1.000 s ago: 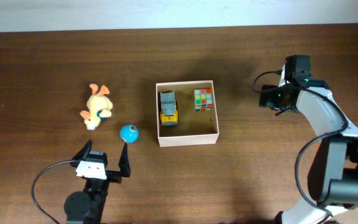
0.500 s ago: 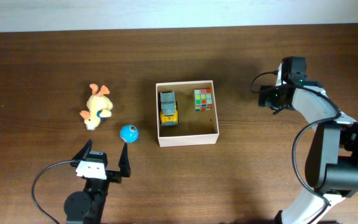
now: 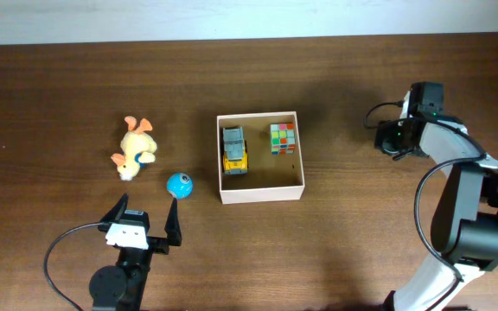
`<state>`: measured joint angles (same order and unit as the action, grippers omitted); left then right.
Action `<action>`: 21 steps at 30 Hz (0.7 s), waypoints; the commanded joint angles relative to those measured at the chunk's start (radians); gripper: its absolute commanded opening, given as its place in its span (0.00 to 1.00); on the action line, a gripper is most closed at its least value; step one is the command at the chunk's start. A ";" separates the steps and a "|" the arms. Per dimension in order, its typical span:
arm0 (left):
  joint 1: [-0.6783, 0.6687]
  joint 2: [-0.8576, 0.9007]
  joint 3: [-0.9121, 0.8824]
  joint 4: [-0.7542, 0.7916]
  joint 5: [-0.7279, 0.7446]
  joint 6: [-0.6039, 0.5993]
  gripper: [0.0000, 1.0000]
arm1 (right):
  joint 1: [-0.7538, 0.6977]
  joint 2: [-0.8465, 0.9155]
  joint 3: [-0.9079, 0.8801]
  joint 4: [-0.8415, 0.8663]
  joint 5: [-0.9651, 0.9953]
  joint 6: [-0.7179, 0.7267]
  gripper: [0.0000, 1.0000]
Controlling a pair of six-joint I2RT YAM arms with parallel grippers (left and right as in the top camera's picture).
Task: Pack container
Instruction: 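Move the right gripper right and grasp the black round puck, then carry the black puck left and lower it into the box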
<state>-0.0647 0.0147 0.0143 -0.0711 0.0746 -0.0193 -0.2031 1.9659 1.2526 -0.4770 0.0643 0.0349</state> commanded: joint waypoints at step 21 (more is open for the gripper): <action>0.005 -0.010 -0.005 -0.001 0.008 0.016 0.99 | -0.001 0.021 -0.009 0.011 -0.053 -0.021 0.47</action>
<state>-0.0647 0.0147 0.0143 -0.0711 0.0746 -0.0193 -0.2031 1.9713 1.2526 -0.4698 0.0357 0.0181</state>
